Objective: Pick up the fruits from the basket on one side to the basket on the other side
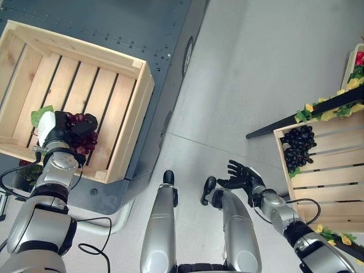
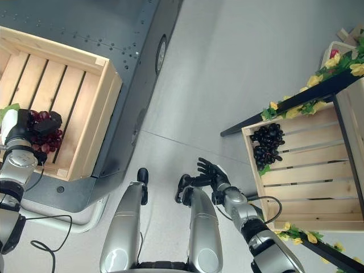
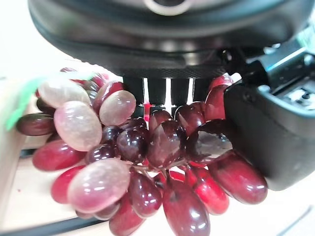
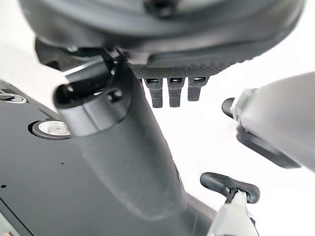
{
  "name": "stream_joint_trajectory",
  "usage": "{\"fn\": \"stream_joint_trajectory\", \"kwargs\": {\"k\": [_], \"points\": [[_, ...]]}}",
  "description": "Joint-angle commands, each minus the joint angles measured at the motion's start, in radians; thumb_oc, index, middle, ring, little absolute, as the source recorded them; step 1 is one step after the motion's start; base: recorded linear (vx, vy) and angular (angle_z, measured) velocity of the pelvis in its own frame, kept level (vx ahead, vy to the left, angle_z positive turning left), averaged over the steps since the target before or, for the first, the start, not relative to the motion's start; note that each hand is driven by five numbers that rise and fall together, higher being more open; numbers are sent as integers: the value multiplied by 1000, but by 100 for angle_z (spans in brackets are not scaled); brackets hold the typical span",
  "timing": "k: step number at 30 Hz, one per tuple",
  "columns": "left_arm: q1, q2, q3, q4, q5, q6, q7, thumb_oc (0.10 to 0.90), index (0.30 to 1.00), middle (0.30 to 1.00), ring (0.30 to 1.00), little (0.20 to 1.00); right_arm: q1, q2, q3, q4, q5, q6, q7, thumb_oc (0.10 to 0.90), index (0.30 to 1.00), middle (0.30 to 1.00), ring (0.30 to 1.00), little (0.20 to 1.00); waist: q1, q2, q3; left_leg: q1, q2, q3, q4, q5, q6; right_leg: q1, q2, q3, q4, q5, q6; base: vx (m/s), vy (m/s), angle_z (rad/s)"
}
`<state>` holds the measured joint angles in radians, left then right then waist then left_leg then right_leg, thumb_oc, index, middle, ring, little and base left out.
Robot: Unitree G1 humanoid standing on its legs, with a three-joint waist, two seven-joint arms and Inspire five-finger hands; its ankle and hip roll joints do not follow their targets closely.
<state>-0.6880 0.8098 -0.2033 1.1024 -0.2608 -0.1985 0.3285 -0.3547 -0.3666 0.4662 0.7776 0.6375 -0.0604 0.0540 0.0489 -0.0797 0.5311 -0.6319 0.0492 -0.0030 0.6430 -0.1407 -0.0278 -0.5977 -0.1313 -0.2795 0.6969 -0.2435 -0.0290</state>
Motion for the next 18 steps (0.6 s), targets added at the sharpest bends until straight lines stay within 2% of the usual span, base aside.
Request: {"fn": "stream_joint_trajectory", "kwargs": {"k": [1,4,5,6,14,18], "points": [[40,17,117,-92,-192,-153,80,400,300,300,300,300,47,20,-69,-79,36,-84,-41,800,900,900,900,900,43,1,-11,102,-82,60,-91,-40,84,106,12,-18,-43,-7,-10,-33,-64,8],[85,-38,184,-140,-327,-232,66,400,300,300,300,300,54,45,-68,-79,36,-88,-51,800,900,900,900,900,52,-2,-11,155,-88,55,-113,-42,84,155,10,-20,-68,-3,-5,-2,-52,6],[86,-38,184,-140,-327,-232,65,400,300,300,300,300,54,45,-68,-79,36,-88,-51,800,900,900,900,900,51,-1,-11,155,-88,55,-114,-41,84,156,10,-20,-69,-3,-5,19,-55,4],[103,-59,212,-153,-371,-258,62,400,300,300,300,300,56,55,-70,-75,36,-85,-49,800,900,900,900,900,55,-3,-11,186,-90,53,-125,-44,85,185,9,-19,-84,-1,-2,10,-30,4],[177,-99,274,-175,-425,-332,73,400,300,300,300,300,81,66,-78,-67,16,-65,-38,800,900,900,900,900,57,14,-11,321,-100,50,-190,-40,86,307,5,-5,-155,9,11,11,-6,-3],[212,-98,294,-197,-444,-367,83,400,300,300,300,300,103,67,-75,-66,5,-67,-37,800,900,900,900,900,58,28,-38,379,-106,45,-238,-33,84,363,9,1,-216,21,20,0,0,0]]}}
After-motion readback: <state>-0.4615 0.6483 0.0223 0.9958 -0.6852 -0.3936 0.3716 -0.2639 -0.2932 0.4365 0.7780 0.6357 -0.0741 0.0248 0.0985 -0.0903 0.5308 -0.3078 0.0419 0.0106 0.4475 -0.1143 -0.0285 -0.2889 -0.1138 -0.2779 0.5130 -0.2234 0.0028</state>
